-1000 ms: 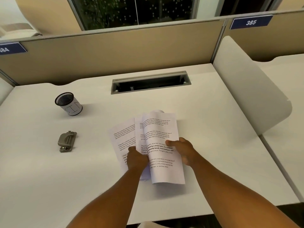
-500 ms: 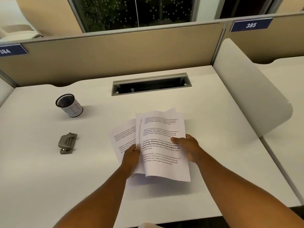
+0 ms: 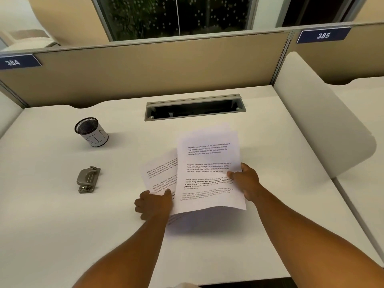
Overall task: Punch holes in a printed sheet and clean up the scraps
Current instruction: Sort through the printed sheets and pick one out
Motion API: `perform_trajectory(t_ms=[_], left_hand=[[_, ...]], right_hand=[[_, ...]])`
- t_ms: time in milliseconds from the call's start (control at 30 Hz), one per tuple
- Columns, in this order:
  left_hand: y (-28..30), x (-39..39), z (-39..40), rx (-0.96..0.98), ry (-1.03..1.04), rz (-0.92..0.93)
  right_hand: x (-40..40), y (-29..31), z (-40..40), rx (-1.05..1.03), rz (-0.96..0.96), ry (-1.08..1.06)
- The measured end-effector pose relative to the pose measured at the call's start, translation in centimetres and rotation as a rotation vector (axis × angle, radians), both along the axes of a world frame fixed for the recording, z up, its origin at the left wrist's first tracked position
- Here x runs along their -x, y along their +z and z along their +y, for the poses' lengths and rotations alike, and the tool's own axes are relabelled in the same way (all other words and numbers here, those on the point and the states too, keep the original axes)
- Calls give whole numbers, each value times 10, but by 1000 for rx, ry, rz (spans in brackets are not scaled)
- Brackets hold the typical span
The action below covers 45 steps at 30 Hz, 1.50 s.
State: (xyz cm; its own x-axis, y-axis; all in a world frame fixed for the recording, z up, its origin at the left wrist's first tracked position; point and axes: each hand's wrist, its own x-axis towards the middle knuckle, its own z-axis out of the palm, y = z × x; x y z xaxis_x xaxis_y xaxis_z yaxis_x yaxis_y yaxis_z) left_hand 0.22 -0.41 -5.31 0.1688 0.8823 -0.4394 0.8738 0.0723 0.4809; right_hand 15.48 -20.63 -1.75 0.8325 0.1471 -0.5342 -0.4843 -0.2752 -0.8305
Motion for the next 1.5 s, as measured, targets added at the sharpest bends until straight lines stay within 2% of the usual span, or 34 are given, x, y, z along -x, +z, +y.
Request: perform_trajectory(t_ms=[167, 367, 500, 633, 767, 1000, 1167, 1300, 1500], left_hand=[[0, -8, -7, 17, -39, 154], [6, -18, -9, 72, 5, 141], [1, -20, -8, 53, -69, 130], [-5, -19, -5, 134, 20, -60], [-8, -10, 2, 203, -31, -221], [-1, -9, 17, 104, -143, -405], [16, -8, 26, 249, -262, -622], [25, -6, 29, 390, -293, -679], [28, -4, 33, 514, -340, -663]], right_hand=[[-4, -2, -4, -37, 9, -18], [-2, -6, -9, -51, 9, -3], [0, -8, -12, -71, 13, 6], [-3, -11, -17, -91, 20, 15], [-6, -12, -19, -106, 35, 26], [-3, -7, -9, -127, 56, 52], [-3, -3, 3, -140, 72, 75], [-3, 0, 13, -140, 57, 75], [0, 4, 21, -134, 56, 61]])
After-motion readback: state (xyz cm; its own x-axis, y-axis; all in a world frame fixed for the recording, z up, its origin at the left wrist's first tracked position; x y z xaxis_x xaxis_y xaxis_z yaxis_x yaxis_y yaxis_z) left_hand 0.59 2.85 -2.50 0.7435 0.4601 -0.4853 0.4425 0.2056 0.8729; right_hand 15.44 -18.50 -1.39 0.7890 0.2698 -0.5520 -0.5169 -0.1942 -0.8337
